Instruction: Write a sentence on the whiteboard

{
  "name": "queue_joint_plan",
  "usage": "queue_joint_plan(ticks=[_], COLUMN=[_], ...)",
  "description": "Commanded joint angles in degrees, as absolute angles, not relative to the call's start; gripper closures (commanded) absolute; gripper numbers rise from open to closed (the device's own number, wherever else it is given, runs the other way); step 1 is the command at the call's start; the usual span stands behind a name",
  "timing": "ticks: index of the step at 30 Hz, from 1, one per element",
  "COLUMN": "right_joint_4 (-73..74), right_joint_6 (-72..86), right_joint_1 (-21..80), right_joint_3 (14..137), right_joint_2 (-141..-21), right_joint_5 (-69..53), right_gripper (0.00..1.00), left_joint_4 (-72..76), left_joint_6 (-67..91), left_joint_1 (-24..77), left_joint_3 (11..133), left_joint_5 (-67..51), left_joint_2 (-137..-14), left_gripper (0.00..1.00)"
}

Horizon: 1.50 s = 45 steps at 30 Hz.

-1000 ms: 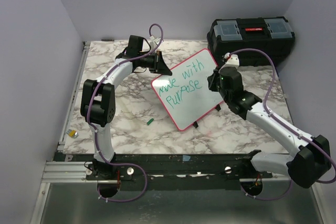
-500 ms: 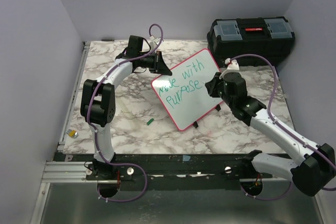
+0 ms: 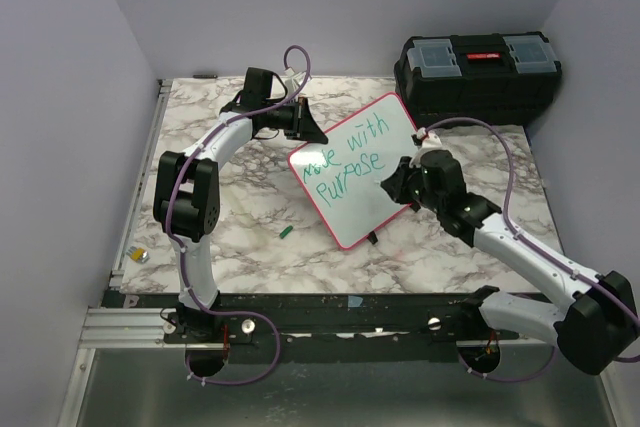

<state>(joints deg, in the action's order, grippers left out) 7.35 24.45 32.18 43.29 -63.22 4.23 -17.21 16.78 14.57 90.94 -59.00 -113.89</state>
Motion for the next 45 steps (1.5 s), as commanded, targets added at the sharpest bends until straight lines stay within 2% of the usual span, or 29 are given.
queue_joint_plan(ticks=[1, 14, 25, 33, 45], right_joint_4=[6.5, 3.6, 2.3, 0.6, -3.3], right_joint_6=[26.0, 25.7, 21.8, 18.7, 16.3], right_joint_1=[32.3, 35.3, 39.8, 47.2, 48.9], right_joint_3=[40.1, 36.8, 37.2, 38.6, 38.2], right_joint_2=[-62.3, -61.4, -62.3, -66.6, -68.1], right_joint_5=[-2.1, -4.6, -0.3, 5.1, 5.8], right_gripper=[0.99, 0.99, 0.99, 0.99, 0.99], left_joint_4=[-13.2, -12.8, -12.2, -12.0, -11.7], left_joint_6=[12.0, 12.3, 12.9, 12.9, 13.0], left_joint_1=[14.2, 14.2, 14.2, 14.2, 14.1], left_joint_3=[90.2, 90.5, 90.4, 89.8, 89.8], left_joint_5=[-57.0, -56.8, -56.3, -56.2, -55.9], left_joint_2=[-111.9, -112.3, -112.2, -112.0, -112.1], left_gripper=[1.0, 1.0, 1.0, 1.0, 1.0])
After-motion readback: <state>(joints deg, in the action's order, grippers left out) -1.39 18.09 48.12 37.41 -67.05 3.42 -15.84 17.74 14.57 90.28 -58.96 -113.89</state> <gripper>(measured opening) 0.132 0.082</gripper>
